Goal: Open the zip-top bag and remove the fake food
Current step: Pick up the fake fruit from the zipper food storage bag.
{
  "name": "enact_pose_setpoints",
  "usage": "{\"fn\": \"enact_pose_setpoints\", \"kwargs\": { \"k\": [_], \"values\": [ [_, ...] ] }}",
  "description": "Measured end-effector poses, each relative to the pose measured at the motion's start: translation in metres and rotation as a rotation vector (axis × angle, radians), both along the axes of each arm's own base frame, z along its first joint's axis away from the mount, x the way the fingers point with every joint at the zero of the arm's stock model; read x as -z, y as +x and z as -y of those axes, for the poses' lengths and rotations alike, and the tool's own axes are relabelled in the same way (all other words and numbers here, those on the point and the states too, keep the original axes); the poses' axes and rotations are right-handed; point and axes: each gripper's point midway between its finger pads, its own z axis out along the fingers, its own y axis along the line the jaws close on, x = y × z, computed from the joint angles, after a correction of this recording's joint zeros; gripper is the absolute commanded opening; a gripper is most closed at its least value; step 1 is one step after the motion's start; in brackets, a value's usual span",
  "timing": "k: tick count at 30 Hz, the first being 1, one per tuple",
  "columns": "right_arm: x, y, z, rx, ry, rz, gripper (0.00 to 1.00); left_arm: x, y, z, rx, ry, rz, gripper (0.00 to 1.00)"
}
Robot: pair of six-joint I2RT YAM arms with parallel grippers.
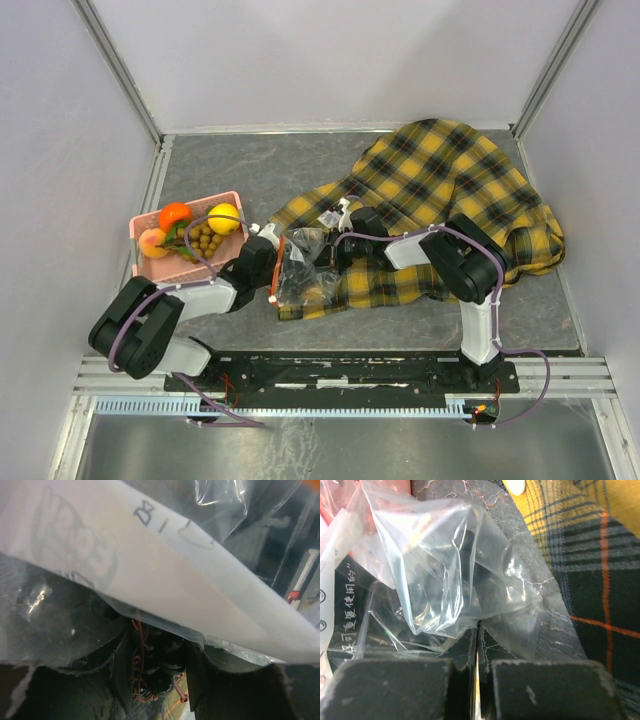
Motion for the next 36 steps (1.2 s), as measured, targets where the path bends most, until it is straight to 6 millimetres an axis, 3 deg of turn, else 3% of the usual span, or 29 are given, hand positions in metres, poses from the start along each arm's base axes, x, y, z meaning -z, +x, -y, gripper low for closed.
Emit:
{"fn": "enact_pose_setpoints", "kwargs": {
  "k": [5, 11, 14, 17, 21, 25, 31, 36],
  "values": [
    [-0.002, 0.004, 0.011, 0.009, -0.033, 0.015, 0.02, -0.003, -0.004, -0.004, 0.0, 0.003, 0.005, 0.56],
    [-0.005, 0.006, 0.017, 0.012, -0.054, 0.039, 0.02, 0.0, -0.006, -0.003, 0.013, -0.007, -0.013, 0.59],
    [-0.003, 0.006, 0.02, 0.013, -0.074, 0.045, 0.02, 0.0, -0.006, -0.001, 0.024, -0.021, -0.012, 0.66],
    [-0.002, 0.006, 0.025, 0.015, -0.087, 0.048, 0.04, -0.002, -0.006, 0.0, 0.031, -0.036, -0.004, 0.59],
    [-0.001, 0.009, 0.031, 0.026, -0.097, 0.048, 0.06, 0.001, -0.009, -0.004, 0.031, -0.041, -0.016, 0.34],
    [-0.002, 0.01, 0.037, 0.034, -0.101, 0.051, 0.11, 0.002, -0.009, -0.007, 0.028, -0.055, -0.023, 0.29],
    [-0.01, 0.008, 0.039, 0.022, -0.103, 0.072, 0.14, 0.003, -0.008, -0.008, 0.035, -0.076, -0.029, 0.5],
    [-0.008, 0.003, 0.037, 0.007, -0.113, 0.064, 0.13, 0.002, -0.007, -0.003, 0.057, -0.099, -0.021, 0.55]
  ]
}}
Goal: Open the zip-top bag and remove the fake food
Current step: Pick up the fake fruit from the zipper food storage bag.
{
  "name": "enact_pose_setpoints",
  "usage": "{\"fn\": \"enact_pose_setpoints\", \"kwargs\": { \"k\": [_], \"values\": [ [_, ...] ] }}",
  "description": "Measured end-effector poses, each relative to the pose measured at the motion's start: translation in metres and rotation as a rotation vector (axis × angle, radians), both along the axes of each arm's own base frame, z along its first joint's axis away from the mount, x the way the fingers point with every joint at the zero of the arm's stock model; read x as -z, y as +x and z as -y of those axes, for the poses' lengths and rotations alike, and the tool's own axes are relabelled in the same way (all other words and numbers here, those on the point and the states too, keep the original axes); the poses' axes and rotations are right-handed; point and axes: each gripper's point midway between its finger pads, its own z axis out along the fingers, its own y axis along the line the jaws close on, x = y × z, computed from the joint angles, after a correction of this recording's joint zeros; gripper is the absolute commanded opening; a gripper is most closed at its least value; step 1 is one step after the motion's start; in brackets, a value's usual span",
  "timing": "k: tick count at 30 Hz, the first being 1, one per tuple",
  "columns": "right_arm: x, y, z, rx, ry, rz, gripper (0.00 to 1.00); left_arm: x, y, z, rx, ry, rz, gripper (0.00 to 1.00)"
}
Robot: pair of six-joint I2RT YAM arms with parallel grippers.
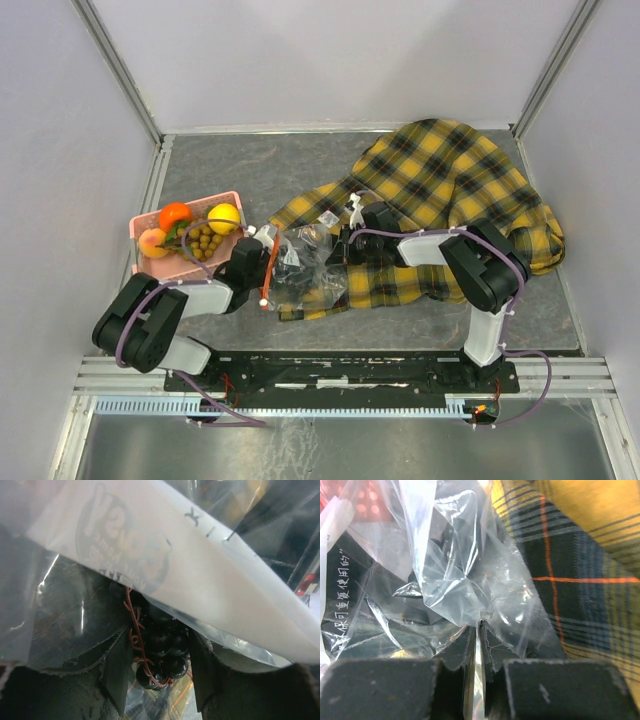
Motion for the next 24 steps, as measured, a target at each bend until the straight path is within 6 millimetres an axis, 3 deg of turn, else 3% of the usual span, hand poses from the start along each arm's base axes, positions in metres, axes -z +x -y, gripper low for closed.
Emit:
{"fn": "enact_pose_setpoints", "kwargs": {
  "k": [8, 9, 12, 16, 24],
  "values": [
    [0.006, -0.014, -0.023, -0.063, -0.006, -0.008, 0.12, 0.001, 0.005, 0.01, 0.026, -0.04, -0.003, 0.48],
    [0.006, -0.014, -0.024, -0.064, -0.006, -0.008, 0.12, 0.001, 0.006, 0.01, 0.024, -0.044, -0.006, 0.45],
    [0.006, -0.013, -0.023, -0.06, -0.01, -0.006, 0.12, 0.003, 0.009, 0.015, 0.03, -0.065, -0.015, 0.2],
    [0.009, -0.012, -0.021, -0.053, -0.025, -0.001, 0.12, 0.007, 0.01, 0.017, 0.028, -0.087, -0.034, 0.08],
    [0.006, -0.008, -0.009, -0.056, -0.061, 0.026, 0.12, 0.001, 0.007, 0.014, 0.021, -0.087, -0.048, 0.03]
  ]
}}
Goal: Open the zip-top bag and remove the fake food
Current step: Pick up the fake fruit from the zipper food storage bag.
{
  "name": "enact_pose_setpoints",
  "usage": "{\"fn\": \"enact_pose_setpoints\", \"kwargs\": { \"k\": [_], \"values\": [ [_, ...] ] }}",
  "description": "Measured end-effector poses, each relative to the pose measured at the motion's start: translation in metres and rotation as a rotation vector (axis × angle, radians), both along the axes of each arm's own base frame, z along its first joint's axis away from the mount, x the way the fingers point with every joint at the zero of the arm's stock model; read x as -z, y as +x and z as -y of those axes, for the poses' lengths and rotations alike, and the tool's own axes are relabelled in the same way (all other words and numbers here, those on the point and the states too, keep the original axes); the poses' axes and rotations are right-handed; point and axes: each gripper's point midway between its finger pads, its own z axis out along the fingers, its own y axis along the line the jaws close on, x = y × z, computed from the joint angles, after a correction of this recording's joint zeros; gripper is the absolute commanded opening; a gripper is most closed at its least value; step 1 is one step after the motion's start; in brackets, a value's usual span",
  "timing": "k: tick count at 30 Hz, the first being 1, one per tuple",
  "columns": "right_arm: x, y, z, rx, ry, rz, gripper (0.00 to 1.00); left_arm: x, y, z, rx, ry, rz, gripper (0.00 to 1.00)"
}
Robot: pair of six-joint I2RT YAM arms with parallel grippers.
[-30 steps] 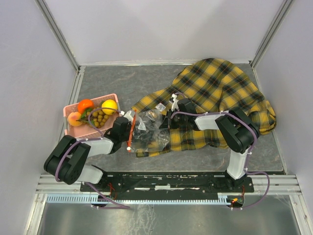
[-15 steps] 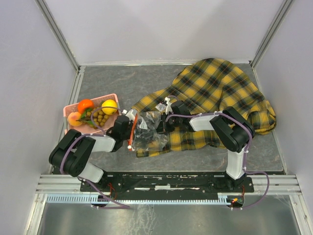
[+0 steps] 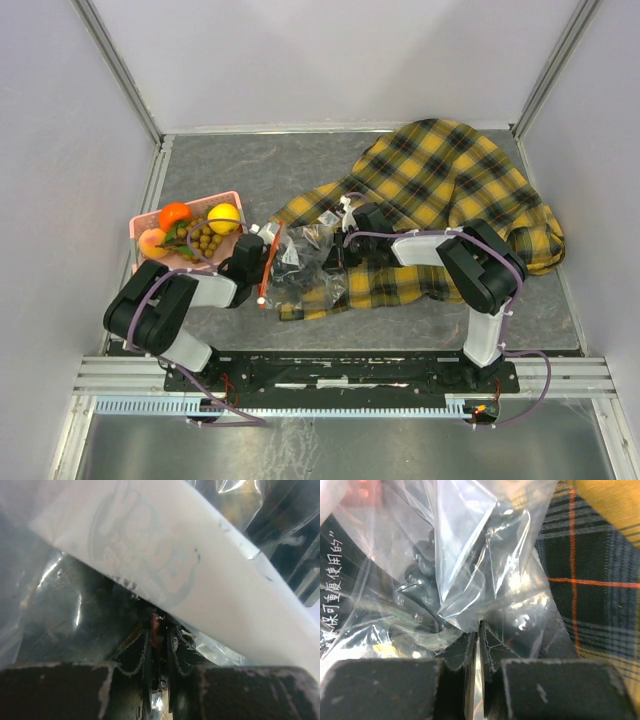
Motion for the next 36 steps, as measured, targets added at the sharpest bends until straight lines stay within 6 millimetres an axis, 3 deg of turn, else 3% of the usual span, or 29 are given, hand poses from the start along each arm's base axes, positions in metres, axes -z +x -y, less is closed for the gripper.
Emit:
{"fn": "enact_pose_setpoints", "kwargs": {
  "k": [11, 19, 23, 29, 36],
  "values": [
    [-0.021, 0.014, 0.029, 0.041, -0.017, 0.067, 0.15, -0.01, -0.001, -0.023, -0.054, 0.049, -0.003, 0.03],
    [-0.056, 0.0, 0.03, -0.004, 0.074, 0.147, 0.56, -0.025, -0.007, -0.03, -0.071, 0.059, 0.014, 0.03],
    [-0.073, -0.009, 0.028, -0.046, 0.125, 0.186, 0.65, -0.024, -0.009, -0.031, -0.07, 0.063, 0.007, 0.03],
    [-0.067, -0.026, 0.022, -0.113, 0.096, 0.19, 0.62, -0.024, -0.011, -0.031, -0.069, 0.064, 0.001, 0.03],
    [-0.037, -0.056, 0.019, -0.2, -0.004, 0.143, 0.4, -0.031, -0.011, -0.031, -0.069, 0.057, 0.017, 0.03]
  ]
}}
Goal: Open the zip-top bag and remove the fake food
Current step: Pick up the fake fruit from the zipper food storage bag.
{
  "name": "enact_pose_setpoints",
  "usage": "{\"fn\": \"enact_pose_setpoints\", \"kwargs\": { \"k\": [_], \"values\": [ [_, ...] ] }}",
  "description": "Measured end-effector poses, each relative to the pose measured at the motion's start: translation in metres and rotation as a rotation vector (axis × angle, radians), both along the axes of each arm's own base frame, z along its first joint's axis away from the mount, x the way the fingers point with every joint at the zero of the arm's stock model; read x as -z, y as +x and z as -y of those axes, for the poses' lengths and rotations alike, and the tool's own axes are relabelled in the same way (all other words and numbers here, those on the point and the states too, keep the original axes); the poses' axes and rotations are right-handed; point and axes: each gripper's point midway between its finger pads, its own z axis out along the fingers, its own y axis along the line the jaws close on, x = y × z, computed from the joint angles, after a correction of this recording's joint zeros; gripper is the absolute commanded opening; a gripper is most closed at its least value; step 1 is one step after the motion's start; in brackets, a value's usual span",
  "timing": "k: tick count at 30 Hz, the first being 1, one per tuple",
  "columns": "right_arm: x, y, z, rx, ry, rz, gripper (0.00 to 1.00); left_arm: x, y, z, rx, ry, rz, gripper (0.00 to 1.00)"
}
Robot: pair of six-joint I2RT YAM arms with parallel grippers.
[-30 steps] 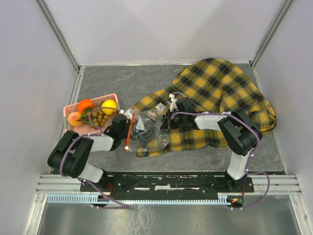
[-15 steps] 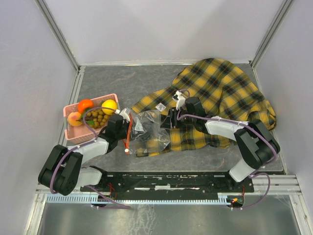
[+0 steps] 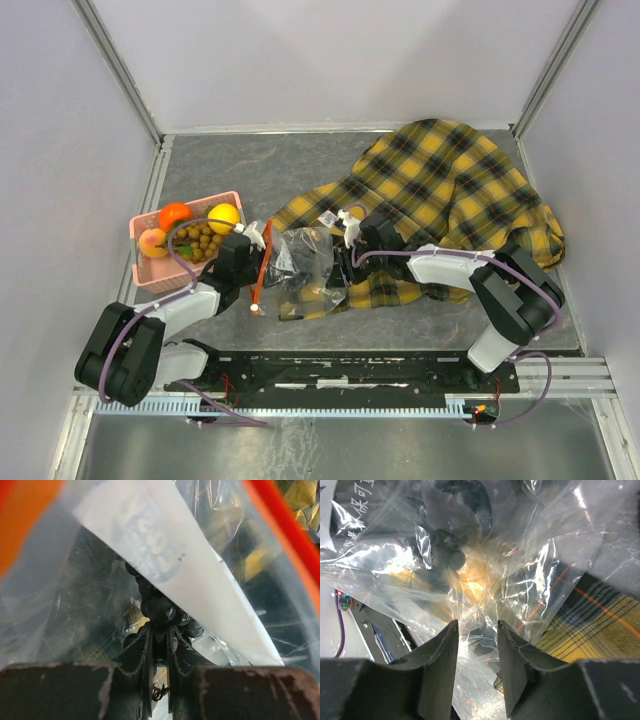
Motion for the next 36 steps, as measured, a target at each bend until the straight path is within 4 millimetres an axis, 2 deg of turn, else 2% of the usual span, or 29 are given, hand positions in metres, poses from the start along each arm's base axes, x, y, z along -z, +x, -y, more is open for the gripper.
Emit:
{"fn": "enact_pose_setpoints", "kwargs": {
  "k": [7, 14, 24, 36],
  "values": [
    [0.013, -0.009, 0.006, -0.018, -0.067, -0.003, 0.03, -0.005, -0.003, -0.001, -0.001, -0.003, 0.01, 0.03],
    [0.015, -0.005, 0.015, 0.002, -0.114, 0.023, 0.02, -0.019, -0.004, -0.006, -0.019, -0.007, 0.044, 0.03],
    [-0.007, 0.012, 0.032, 0.059, -0.125, 0.117, 0.02, -0.03, -0.006, -0.023, -0.062, 0.023, 0.082, 0.03],
    [0.004, 0.02, 0.056, 0.093, -0.223, 0.133, 0.02, -0.034, -0.012, -0.038, -0.082, 0.063, 0.084, 0.03]
  ]
}}
